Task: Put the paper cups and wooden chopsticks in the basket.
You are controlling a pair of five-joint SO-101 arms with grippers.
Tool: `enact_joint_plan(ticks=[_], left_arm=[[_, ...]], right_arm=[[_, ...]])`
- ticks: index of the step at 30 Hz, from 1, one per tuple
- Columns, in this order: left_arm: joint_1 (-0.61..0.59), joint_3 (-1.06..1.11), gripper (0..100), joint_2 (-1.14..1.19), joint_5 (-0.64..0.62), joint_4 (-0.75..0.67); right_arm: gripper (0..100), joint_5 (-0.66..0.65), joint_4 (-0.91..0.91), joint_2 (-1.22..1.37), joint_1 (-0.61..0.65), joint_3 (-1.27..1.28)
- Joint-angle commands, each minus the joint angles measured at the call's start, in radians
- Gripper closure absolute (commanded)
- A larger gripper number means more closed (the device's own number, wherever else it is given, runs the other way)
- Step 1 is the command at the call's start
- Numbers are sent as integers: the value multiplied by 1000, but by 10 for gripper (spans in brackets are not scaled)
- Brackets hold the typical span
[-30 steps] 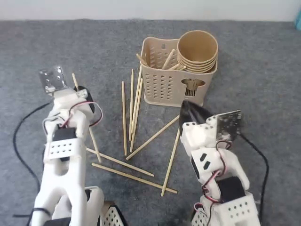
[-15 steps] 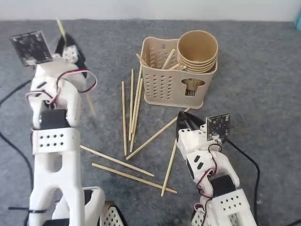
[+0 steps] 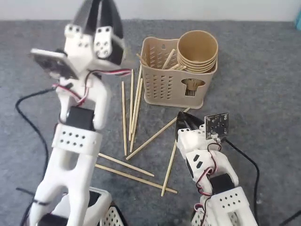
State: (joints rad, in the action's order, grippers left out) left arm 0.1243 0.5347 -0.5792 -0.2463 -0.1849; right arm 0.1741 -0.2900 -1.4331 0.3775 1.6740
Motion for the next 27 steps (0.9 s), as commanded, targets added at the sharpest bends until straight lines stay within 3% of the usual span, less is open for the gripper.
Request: enact_joint_plan(ticks=[1, 7, 16, 23, 27], left_arm=[[23, -234, 989, 124, -5, -28], [31, -453, 989, 284, -5, 89], [60, -358, 988, 387, -5, 68], [92, -206, 979, 396, -5, -150], [112, -153, 878, 393, -5, -149]], right_arm=[[991, 12, 22, 13, -4, 18], [991, 12, 44, 13, -42, 18], [991, 12, 56, 15, -70, 17], [991, 12, 56, 15, -70, 17], [991, 12, 56, 13, -70, 17]])
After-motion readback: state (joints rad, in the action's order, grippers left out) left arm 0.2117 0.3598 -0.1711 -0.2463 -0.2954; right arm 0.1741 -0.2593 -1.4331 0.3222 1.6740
